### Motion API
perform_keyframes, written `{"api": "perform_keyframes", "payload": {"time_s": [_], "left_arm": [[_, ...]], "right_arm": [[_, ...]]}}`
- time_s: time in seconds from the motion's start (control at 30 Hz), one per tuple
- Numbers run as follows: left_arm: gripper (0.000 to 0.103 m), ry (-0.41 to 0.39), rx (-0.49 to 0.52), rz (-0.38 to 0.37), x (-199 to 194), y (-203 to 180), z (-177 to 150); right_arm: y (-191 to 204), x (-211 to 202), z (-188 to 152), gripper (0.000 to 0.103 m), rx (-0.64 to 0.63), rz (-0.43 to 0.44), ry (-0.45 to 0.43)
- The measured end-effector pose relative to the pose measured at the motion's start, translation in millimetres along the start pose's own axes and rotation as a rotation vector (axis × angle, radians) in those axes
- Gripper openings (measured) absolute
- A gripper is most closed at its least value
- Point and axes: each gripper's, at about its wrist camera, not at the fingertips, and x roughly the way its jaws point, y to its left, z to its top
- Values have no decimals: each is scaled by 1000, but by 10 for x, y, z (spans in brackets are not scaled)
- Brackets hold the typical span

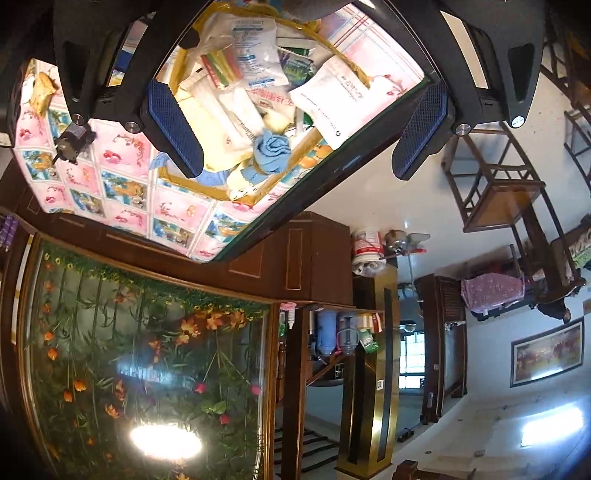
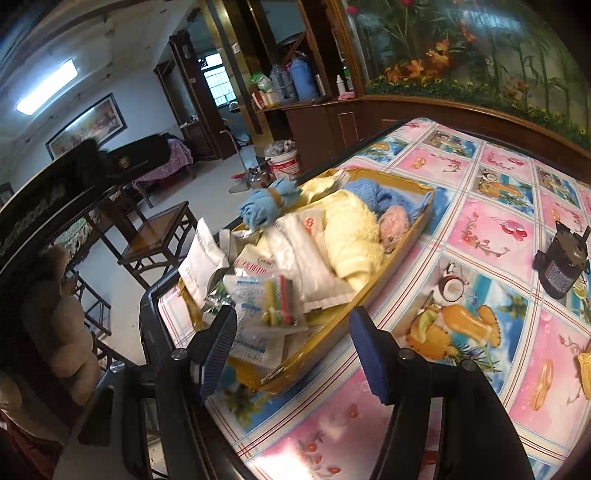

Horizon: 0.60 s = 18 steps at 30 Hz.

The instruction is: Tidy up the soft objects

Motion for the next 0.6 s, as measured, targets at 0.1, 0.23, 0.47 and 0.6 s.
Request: {"api": "perform_keyframes", "payload": {"time_s": [0.1,0.23,0.47,0.6], "left_arm": [[103,12,2,22,11,24,-39],[103,29,9,51,41,60,-84],[103,83,10,79,176,120,-145],[103,111,2,92,244,162,-173]], "right_arm": [[80,40,-48,63,-24,-1,12],[128,88,-80,63,-30,6,27],[115,168,-108,63,-14,5,48],[127,190,-135,63,-12,7,61]]}}
